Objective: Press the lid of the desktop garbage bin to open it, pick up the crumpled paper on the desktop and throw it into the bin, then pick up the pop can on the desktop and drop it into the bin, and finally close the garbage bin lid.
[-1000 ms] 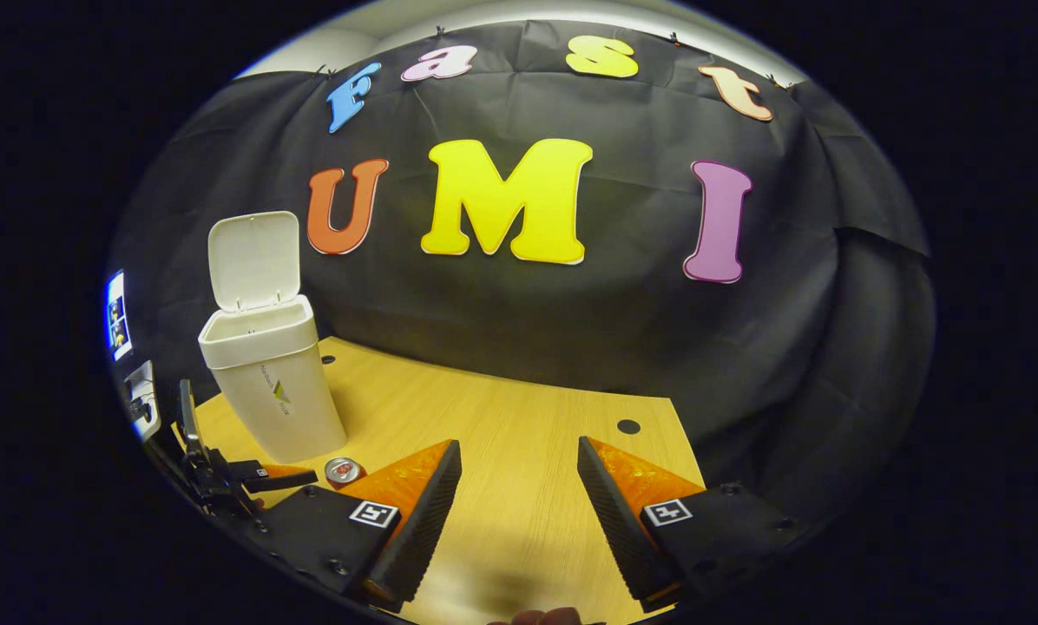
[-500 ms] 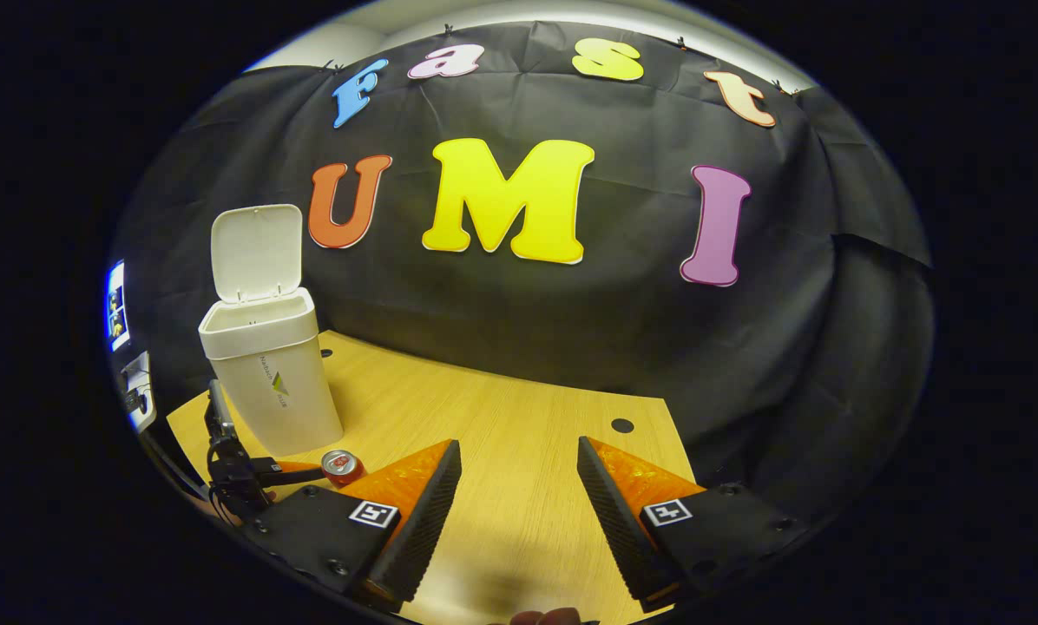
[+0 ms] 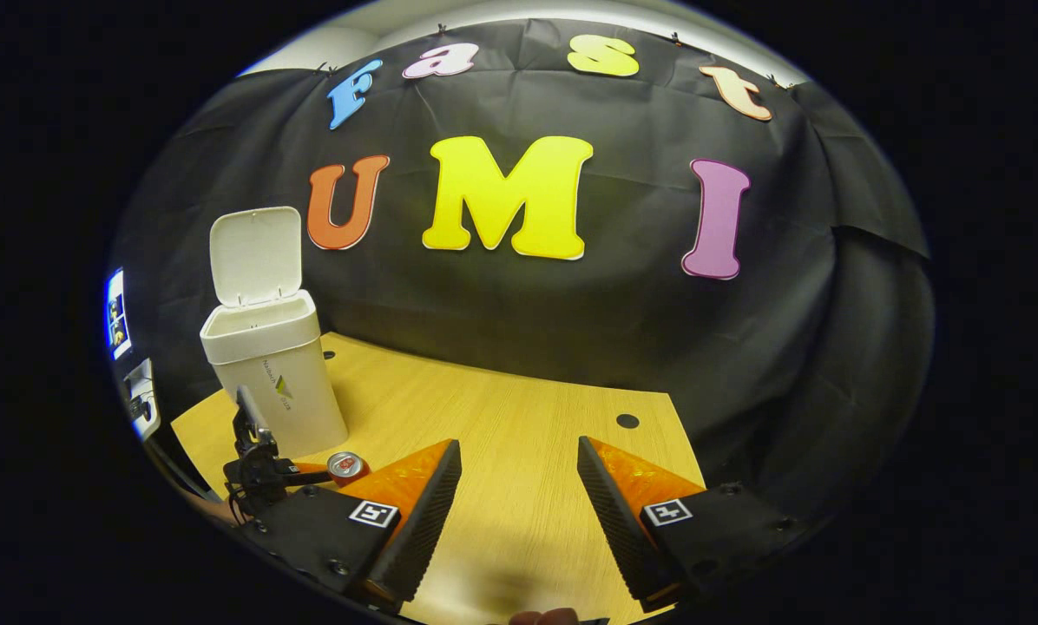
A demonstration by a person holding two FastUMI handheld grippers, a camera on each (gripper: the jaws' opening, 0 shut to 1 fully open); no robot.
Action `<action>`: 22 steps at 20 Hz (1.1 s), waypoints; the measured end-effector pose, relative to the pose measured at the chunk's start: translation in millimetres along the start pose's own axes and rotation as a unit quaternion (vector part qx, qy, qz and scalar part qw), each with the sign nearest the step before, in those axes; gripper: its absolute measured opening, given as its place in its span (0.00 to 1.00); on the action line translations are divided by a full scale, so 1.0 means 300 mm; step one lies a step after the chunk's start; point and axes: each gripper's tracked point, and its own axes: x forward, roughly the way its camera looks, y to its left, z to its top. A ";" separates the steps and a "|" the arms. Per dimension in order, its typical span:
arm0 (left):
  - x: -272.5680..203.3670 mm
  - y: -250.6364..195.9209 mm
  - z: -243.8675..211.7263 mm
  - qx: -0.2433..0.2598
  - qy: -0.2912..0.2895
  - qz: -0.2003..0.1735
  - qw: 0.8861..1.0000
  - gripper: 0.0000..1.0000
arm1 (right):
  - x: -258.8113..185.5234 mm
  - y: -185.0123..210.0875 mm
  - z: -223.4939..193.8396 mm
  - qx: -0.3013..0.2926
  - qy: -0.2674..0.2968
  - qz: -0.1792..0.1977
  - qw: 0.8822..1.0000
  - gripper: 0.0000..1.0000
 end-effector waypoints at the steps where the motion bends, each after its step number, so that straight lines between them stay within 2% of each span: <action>1: 0.001 -0.004 -0.001 0.000 0.004 -0.001 1.000 0.98 | -0.003 0.001 0.000 0.000 -0.001 0.000 1.000 0.87; 3: -0.003 -0.009 0.002 0.003 0.004 0.001 1.000 0.88 | -0.010 0.008 -0.008 -0.004 0.001 0.002 1.000 0.87; 4: -0.007 -0.006 0.004 0.009 0.006 0.003 1.000 0.93 | -0.014 0.011 -0.008 -0.005 0.002 0.004 1.000 0.87; 5: -0.014 -0.006 0.019 0.015 0.003 0.004 1.000 0.86 | -0.015 0.011 -0.007 -0.004 0.001 0.005 1.000 0.87; 7: -0.033 -0.016 0.075 0.026 -0.010 0.005 1.000 0.85 | -0.023 0.013 0.008 0.002 -0.005 0.006 1.000 0.87; 13: -0.187 -0.057 0.406 0.008 -0.072 0.013 0.997 0.84 | -0.060 0.010 0.057 0.020 -0.033 0.009 0.999 0.87; 15: -0.245 -0.033 0.542 0.002 -0.096 0.029 0.995 0.84 | -0.079 0.015 0.074 0.024 -0.041 0.012 0.999 0.87; 19: -0.353 0.091 0.777 -0.006 -0.141 0.087 0.986 0.84 | -0.111 0.054 0.077 0.039 -0.054 0.025 0.997 0.87; 22: -0.415 0.226 0.909 0.005 -0.161 0.146 0.976 0.84 | -0.128 0.068 0.075 0.057 -0.054 0.031 0.996 0.87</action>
